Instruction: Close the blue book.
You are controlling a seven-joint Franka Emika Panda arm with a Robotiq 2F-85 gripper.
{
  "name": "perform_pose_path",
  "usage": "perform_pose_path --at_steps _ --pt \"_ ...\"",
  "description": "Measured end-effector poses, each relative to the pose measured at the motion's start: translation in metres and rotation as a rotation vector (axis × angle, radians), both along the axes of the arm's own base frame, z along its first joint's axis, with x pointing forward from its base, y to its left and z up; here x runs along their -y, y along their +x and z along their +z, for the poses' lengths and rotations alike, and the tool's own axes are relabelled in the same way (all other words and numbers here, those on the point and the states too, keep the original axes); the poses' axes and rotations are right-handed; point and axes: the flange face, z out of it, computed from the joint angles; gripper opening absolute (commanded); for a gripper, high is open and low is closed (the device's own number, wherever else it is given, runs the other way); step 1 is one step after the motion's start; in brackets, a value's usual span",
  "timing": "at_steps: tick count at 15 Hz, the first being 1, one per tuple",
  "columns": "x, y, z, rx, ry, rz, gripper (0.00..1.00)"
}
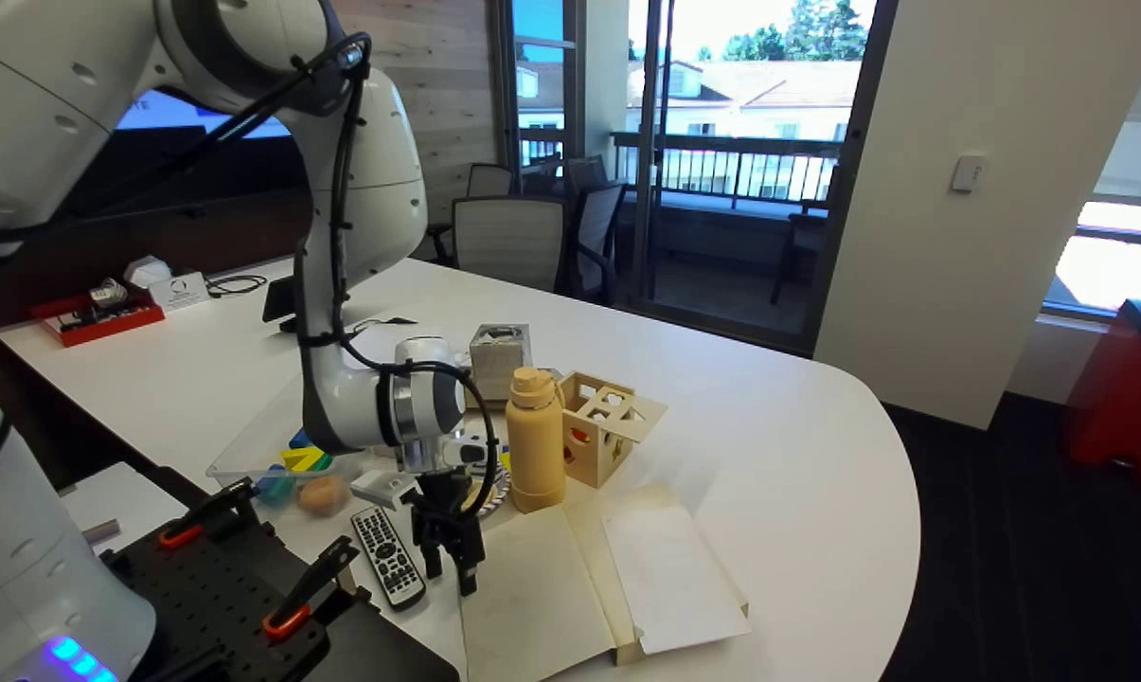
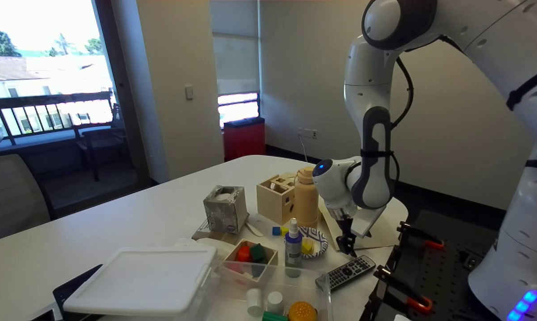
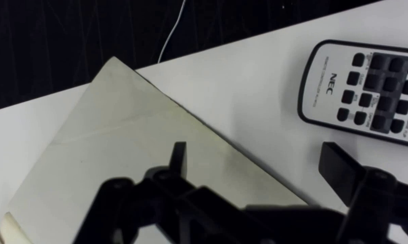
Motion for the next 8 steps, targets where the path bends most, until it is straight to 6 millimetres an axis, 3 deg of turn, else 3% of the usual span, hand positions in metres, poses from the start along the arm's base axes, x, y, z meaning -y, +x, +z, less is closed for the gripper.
perform_pose_path --at_steps 8 --pt "0.0096 0.0042 -0.0068 0.094 -0.087 -0.063 1.00"
